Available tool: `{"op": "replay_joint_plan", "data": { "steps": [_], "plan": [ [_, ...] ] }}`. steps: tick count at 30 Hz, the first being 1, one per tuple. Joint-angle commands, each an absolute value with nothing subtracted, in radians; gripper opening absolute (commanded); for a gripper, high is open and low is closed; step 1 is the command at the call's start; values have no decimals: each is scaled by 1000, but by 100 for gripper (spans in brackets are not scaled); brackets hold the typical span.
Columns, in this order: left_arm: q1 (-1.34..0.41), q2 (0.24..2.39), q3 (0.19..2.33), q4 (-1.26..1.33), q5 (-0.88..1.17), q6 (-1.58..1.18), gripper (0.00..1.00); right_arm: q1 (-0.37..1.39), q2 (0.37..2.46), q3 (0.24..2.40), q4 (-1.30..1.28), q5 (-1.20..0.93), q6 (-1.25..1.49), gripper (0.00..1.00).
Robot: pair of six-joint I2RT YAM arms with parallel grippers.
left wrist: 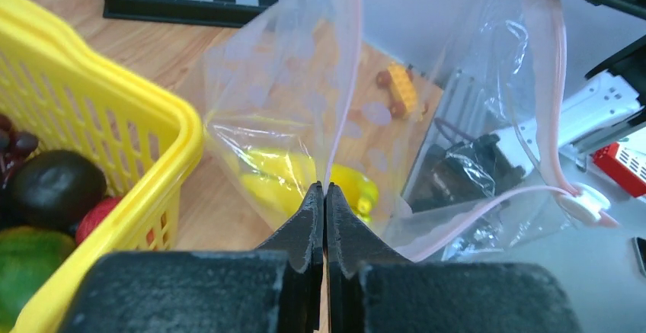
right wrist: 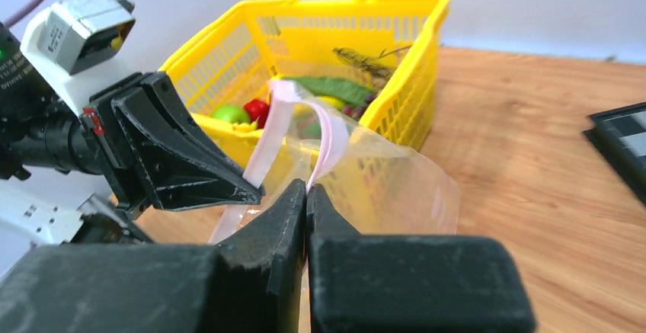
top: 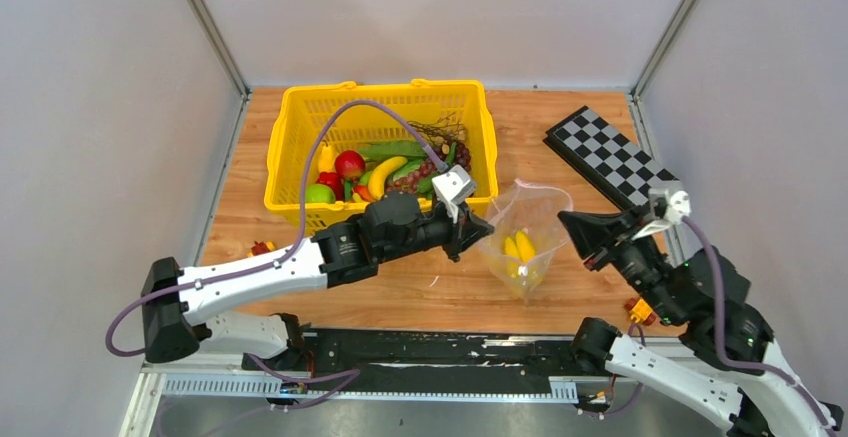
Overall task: Place the food in the zip-top bag and seal the zipper
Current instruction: Adjust the zipper food storage bag at the center of the board, then move the bin to the center of the board.
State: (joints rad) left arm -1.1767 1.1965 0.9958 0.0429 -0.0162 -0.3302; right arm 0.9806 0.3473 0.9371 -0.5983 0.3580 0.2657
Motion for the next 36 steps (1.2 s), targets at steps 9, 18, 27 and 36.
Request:
{"op": "replay_joint_plan", "data": {
  "steps": [9,18,27,36],
  "plan": [
    [-1175,1231,980,5,-219,-328,34,984,418,936,-645,241,210,4],
    [-1142,1053,854,-74,-304,-263,93,985,485,778,-433,89,305,3],
    [-950,1112,835,50,-116,-207,97,985,492,759,-414,64,314,3],
    [-879,1220,948,57,70,-225,100,985,477,746,-412,104,325,4]
  ]
}}
